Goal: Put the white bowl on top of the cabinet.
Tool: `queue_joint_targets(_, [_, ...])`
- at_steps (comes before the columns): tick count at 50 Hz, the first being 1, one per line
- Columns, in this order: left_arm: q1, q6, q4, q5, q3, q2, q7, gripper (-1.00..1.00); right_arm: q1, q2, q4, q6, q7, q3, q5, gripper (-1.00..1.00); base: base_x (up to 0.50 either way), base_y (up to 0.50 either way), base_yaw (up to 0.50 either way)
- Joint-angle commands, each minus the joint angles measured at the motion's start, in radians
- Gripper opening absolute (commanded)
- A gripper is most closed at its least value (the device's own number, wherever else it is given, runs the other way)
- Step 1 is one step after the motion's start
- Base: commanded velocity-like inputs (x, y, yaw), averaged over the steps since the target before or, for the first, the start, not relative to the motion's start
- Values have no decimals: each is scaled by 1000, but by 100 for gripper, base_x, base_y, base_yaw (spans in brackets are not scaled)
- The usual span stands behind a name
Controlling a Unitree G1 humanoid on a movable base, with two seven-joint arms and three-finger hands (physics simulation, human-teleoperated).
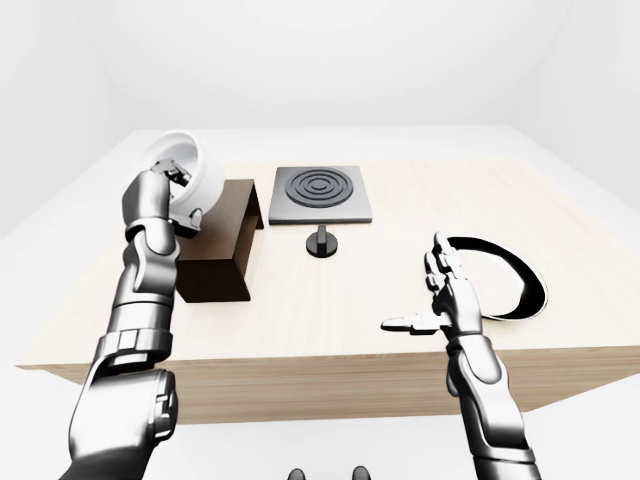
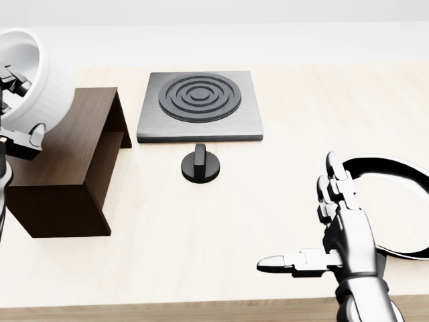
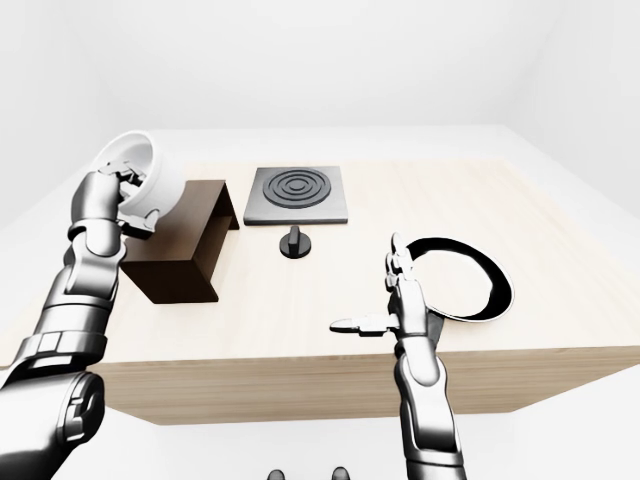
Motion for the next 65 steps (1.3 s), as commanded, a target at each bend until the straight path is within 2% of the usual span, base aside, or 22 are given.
queue_joint_targets(1, [-25, 0, 14, -6, 0, -1, 62, -100, -5, -1, 15, 0, 0, 0, -1, 100, 0, 0, 0])
queue_joint_targets(42, [-40, 0, 132, -42, -18, -11, 110, -100, -4, 0, 14, 0, 0, 5, -5, 100, 0, 0, 0])
queue_joint_targets(58, [-63, 0, 230, -71, -23, -11, 139, -100, -5, 0, 19, 0, -1, 6, -6, 100, 0, 0, 0])
queue_joint_targets(59, [-60, 0, 215, -72, -25, -12, 136, 76, -4, 0, 19, 0, -1, 7, -7, 100, 0, 0, 0])
queue_joint_targets(60, [-60, 0, 211, -72, -28, -13, 119, 100, -4, 0, 19, 0, -1, 6, -7, 100, 0, 0, 0])
queue_joint_targets(65, [-54, 0, 176, -57, -30, -17, 119, 100, -2, 0, 14, 0, 0, 6, -6, 100, 0, 0, 0])
